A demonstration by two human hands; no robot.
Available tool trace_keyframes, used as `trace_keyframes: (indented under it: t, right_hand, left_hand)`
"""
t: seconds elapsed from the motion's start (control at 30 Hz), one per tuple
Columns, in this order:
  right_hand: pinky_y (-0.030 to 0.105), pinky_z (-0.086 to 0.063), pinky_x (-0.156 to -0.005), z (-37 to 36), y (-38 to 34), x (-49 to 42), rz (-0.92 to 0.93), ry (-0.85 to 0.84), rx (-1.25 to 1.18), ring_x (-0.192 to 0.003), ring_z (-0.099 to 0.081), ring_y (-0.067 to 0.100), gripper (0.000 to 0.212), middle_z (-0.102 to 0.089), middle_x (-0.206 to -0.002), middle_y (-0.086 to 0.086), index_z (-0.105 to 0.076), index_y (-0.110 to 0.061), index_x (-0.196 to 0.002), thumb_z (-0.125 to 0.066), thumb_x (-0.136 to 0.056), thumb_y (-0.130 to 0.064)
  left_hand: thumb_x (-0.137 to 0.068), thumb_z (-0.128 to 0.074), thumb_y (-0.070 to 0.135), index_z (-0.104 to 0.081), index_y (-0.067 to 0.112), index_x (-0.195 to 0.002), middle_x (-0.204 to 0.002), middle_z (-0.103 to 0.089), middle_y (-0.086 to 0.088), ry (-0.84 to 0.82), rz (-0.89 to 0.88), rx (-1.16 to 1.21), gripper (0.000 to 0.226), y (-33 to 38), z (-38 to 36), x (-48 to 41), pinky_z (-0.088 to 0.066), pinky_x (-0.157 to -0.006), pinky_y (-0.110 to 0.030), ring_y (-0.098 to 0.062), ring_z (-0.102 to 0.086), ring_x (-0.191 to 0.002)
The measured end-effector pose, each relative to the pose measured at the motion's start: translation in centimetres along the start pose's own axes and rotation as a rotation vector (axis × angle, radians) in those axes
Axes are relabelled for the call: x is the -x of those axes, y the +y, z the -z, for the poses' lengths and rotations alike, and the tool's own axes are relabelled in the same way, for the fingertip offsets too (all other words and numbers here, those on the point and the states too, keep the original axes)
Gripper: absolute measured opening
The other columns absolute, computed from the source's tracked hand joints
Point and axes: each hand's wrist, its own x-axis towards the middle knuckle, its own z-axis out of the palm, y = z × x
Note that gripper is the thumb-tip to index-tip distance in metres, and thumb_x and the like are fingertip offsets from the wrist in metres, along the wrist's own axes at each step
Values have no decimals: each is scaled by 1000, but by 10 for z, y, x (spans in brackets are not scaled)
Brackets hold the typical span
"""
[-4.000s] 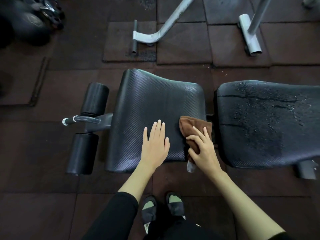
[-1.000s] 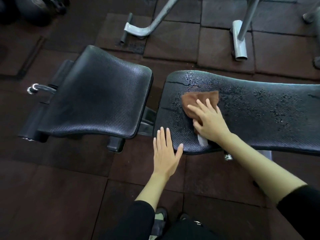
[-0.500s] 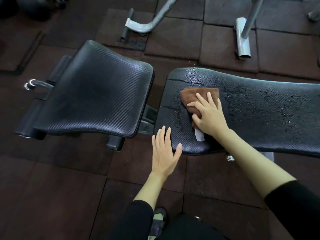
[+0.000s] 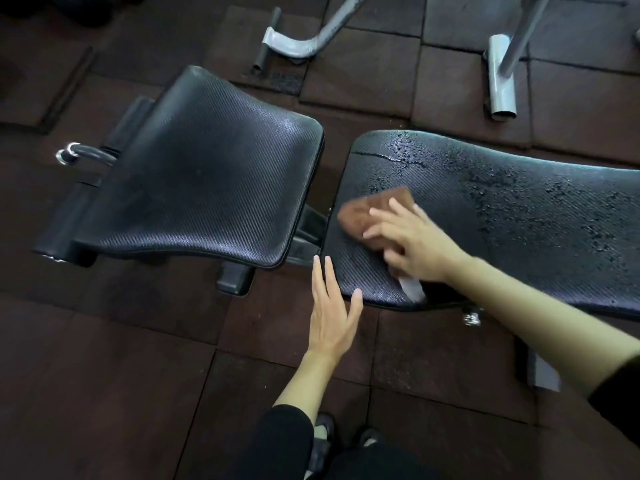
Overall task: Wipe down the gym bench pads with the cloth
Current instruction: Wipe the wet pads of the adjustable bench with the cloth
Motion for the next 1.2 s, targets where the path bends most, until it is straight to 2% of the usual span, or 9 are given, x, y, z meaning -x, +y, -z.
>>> trace_keyframes:
  t: [0.13, 0.23, 0.37, 0.47, 0.63, 0.77, 0.87, 1.0, 1.2]
  right_hand:
    - [54, -15, -110, 13, -11, -52, -231, 144, -17, -142, -20, 35, 49, -39, -149, 0, -55, -28, -123, -43, -76, -34]
    - [51, -16, -109, -5, -4, -51, -200, 129, -22, -141, -24, 37, 42, -42, -147, 1, -57, -25, -122, -52, -80, -26]
    - [54, -22, -107, -17, -34, -25, 90, 51, -16, -137, -32, 38, 44, -47, -143, 4, -60, -24, -118, -50, -75, -26]
    - [48, -18, -111, -29, -56, 4, 292, -48, -6, -140, -31, 31, 43, -46, -144, -1, -59, -30, -117, -43, -77, -35]
    - [42, -13, -117, -28, -42, -4, 381, -133, -8, -144, -22, 20, 41, -42, -146, -8, -56, -35, -119, -43, -80, -36]
    - [47, -17, -114, -17, -29, -55, 130, -55, -52, -142, -24, 29, 41, -43, -145, -4, -57, -28, -121, -55, -80, -24]
    - [44, -14, -111, -19, -33, -70, 12, 8, -9, -142, -23, 31, 39, -43, -146, -4, -57, -27, -123, -55, -84, -23]
    - [48, -25, -109, -25, -40, -40, 238, 47, -9, -134, -40, 34, 45, -56, -135, 1, -64, -26, -111, -40, -74, -32]
    - [38, -16, -114, -22, -22, -23, 322, -34, 9, -140, -31, 23, 40, -47, -142, -6, -59, -31, -117, -53, -77, -29]
  left_hand:
    - [-91, -27, 51, 10, 18, -150, -156, 16, 9, -14, 10, 24, 77, -4, 4, 1, -6, -104, -5, -4, 5, -144]
    - [-90, -27, 52, 12, 17, -149, -154, 17, 12, -28, 30, 68, 78, -6, 5, 2, 2, -101, 3, 5, 11, -140]
    - [-91, -25, 56, 11, 18, -150, -155, 13, 12, -16, 91, 187, 79, -9, 1, 14, 0, -101, 4, 13, 10, -136]
    - [-96, -29, 53, 2, 13, -149, -154, 2, 8, -38, 173, 252, 74, -11, -4, 24, 0, -100, 4, -1, -1, -141]
    - [-84, -20, 70, 4, 15, -148, -149, 2, 11, -26, 195, 291, 88, -9, -7, 24, 1, -103, 1, 8, 3, -135]
    - [-88, -19, 61, 9, 24, -149, -151, 10, 19, -5, 186, 254, 76, -6, -9, 19, -2, -104, 0, 19, 9, -132]
    - [-91, -19, 56, 7, 25, -149, -153, 5, 16, 23, 201, 237, 71, -3, -8, 14, -5, -109, -8, 14, 5, -135]
    - [-95, -21, 50, 3, 22, -151, -154, 1, 14, 28, 189, 212, 67, -7, -8, 15, -4, -108, -6, 17, 6, -133]
    - [-94, -3, 58, -4, 6, -149, -156, -3, 1, 92, 63, -54, 76, -6, -4, -2, -5, -119, -35, -5, 1, -143]
